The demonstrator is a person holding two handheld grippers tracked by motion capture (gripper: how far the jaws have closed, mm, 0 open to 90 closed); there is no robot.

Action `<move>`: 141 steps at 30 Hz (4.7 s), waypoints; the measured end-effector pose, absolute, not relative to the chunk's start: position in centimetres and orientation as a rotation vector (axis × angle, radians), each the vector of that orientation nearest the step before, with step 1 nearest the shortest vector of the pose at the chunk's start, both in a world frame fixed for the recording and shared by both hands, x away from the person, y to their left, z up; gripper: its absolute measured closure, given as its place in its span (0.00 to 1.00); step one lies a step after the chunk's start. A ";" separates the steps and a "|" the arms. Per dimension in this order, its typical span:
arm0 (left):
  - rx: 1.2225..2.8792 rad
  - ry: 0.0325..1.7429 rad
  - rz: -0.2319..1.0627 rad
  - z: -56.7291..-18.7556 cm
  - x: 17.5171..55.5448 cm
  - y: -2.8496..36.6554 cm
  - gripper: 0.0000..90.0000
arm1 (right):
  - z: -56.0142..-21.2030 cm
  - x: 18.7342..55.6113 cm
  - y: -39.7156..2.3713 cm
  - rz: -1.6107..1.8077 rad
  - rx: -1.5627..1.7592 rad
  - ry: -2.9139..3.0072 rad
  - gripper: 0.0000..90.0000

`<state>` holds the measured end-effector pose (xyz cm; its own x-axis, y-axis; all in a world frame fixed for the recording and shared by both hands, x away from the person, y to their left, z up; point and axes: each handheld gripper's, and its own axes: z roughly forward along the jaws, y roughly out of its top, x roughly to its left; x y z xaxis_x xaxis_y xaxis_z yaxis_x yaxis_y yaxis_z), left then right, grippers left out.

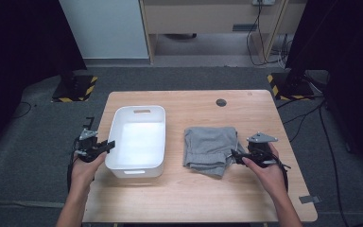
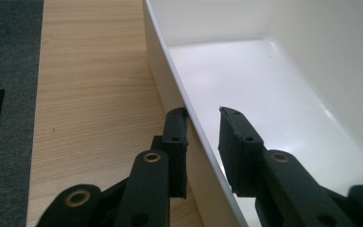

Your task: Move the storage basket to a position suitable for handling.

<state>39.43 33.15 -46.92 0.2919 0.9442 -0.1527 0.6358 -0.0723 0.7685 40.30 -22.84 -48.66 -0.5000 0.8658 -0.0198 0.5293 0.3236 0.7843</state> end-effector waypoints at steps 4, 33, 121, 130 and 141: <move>1.798 1.414 0.513 -47.0 39.5 32.9 0.81 | -48.7 40.3 -23.0 1.030 1.238 2.151 0.17; 1.836 1.415 0.542 -47.1 34.6 32.2 0.83 | -48.8 40.4 -23.2 1.028 1.244 2.148 0.17; 1.896 1.187 0.628 -40.8 36.2 26.2 0.39 | -48.1 40.2 -23.0 1.040 1.198 2.147 0.26; 1.951 1.095 0.587 -39.2 38.1 21.5 0.38 | -47.2 40.6 -22.8 1.035 1.177 2.152 0.30; 1.988 1.033 0.527 -38.5 40.4 14.4 0.33 | -44.8 42.9 -22.6 0.939 1.144 2.215 0.36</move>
<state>40.45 14.39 -38.47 0.5767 0.8170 -0.0045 0.4758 -0.3314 0.8147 42.94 -22.65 -44.79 -0.5398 0.8363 -0.0965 0.5124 0.4173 0.7505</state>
